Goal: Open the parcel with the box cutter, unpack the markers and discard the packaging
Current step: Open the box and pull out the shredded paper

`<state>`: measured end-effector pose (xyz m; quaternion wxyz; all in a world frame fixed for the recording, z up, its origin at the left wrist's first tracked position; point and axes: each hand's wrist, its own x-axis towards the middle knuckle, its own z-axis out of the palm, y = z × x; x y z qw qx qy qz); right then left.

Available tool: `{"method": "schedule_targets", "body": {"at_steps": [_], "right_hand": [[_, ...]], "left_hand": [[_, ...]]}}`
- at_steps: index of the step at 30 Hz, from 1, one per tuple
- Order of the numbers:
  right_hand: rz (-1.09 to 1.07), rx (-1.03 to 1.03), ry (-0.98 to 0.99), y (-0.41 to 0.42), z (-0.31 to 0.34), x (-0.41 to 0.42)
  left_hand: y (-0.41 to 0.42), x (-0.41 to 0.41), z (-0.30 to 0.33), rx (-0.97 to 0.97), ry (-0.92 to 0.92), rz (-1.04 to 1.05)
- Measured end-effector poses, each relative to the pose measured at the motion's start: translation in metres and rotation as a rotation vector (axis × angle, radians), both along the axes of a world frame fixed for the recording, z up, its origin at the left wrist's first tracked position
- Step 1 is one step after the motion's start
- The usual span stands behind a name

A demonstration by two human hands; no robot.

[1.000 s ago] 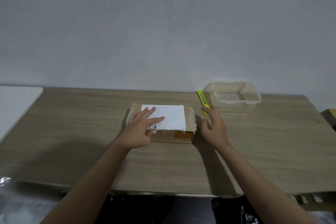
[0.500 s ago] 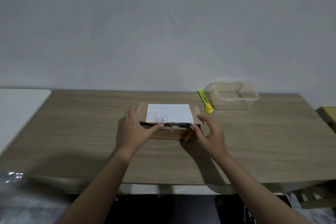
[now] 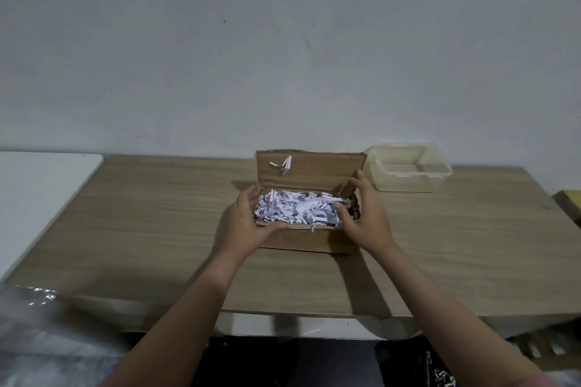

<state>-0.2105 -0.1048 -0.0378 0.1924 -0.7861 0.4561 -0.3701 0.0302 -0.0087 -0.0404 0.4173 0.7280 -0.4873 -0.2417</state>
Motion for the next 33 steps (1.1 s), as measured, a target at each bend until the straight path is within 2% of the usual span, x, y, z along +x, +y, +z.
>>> {"method": "schedule_targets", "body": {"at_steps": [3,7,11,16,22,29,33], "right_hand": [[-0.009,0.044,0.185,-0.019,0.003,0.002],[0.000,0.102,0.336,-0.032,0.009,0.004],[0.032,0.132,0.394,-0.035,0.003,0.002],[0.046,0.132,0.404,-0.033,-0.005,0.000],[0.201,0.185,0.432,-0.039,-0.001,0.009],[0.131,0.228,0.293,-0.038,-0.010,0.017],[0.122,0.232,0.330,-0.037,-0.010,0.017]], "left_hand": [[-0.002,0.003,0.000,0.000,-0.054,-0.028],[-0.007,0.009,0.006,0.047,-0.155,-0.099],[-0.018,0.018,0.018,0.145,-0.387,-0.209],[-0.039,0.030,0.025,0.277,-0.522,-0.404],[-0.049,0.037,0.018,0.264,-0.490,-0.409],[-0.054,0.039,0.013,0.215,-0.415,-0.445],[-0.056,0.038,0.011,0.222,-0.385,-0.453]]}}
